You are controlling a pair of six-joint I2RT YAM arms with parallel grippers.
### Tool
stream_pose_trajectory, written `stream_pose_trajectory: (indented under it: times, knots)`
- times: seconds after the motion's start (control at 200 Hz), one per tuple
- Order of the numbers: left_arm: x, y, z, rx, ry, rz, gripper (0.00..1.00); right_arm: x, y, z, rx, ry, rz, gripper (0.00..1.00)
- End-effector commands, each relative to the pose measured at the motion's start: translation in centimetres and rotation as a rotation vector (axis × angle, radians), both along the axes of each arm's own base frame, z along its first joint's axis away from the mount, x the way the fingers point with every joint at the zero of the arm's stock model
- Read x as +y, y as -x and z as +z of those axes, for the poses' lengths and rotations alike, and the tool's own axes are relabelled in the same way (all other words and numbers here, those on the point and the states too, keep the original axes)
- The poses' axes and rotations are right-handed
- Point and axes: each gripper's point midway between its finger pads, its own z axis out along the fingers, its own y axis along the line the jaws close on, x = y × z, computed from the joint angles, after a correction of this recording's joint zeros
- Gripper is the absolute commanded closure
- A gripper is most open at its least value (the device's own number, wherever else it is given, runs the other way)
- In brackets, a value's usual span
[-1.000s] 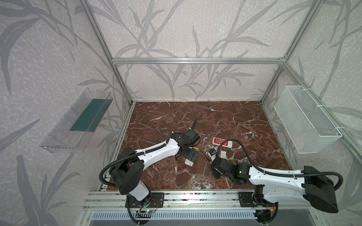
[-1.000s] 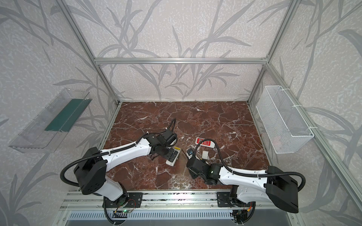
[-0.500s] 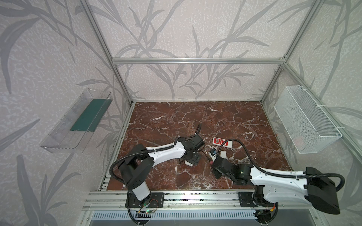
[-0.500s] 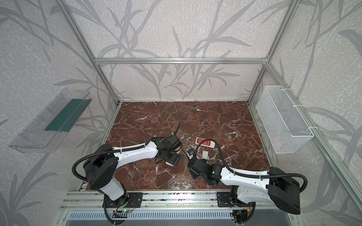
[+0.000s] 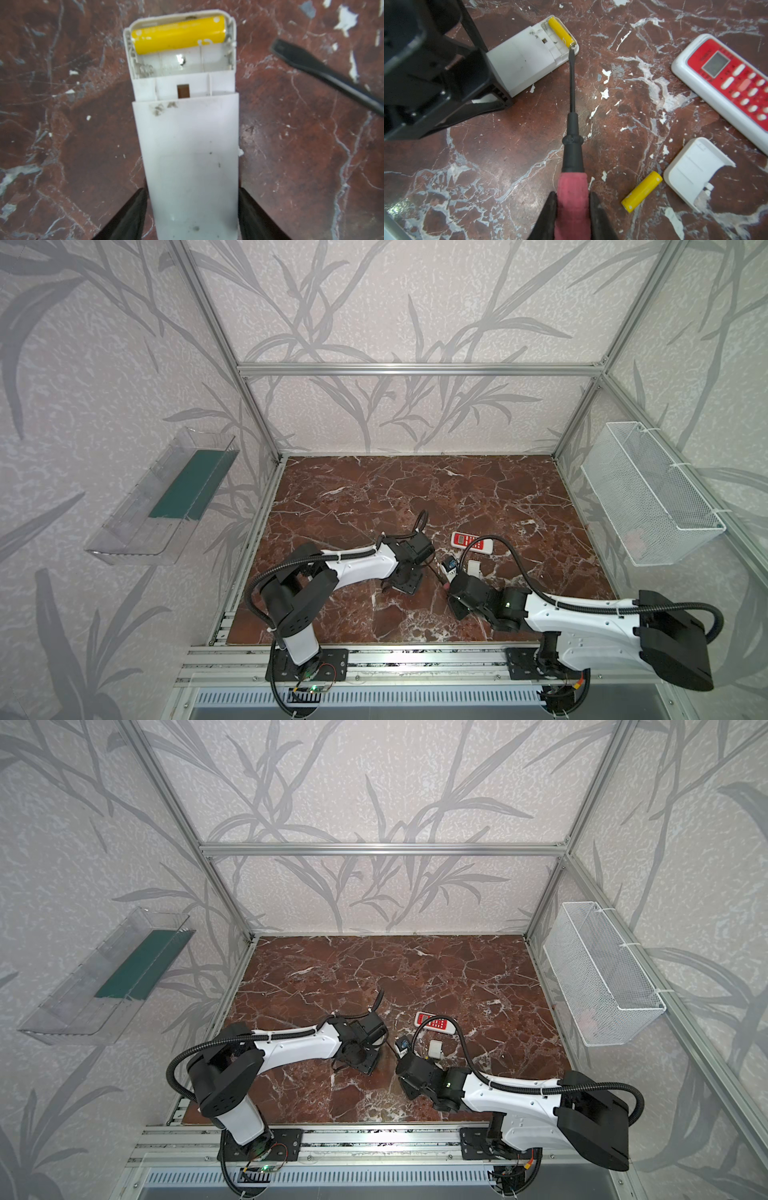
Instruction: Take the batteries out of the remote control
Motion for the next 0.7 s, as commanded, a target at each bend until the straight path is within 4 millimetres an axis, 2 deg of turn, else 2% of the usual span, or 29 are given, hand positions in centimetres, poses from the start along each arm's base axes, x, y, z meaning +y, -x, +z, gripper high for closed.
stream_pose_trajectory:
  times: [0.0,0.305,0.695]
  knots:
    - [0.8,0.8,-1.2,0.027,-0.03,0.011,0.4,0.9,-0.7,1.1,-0.017,-0.037,0.002,1.0]
    - [0.7,1.7,-2.2,0.055,-0.016,-0.04,0.58,1.3,-0.6,1.1,0.005,-0.031,0.012,1.0]
    - [0.5,2.2,-2.8,0.034,-0.068,-0.128,0.63,1.3,0.2,-0.4,0.122,0.017,-0.012,1.0]
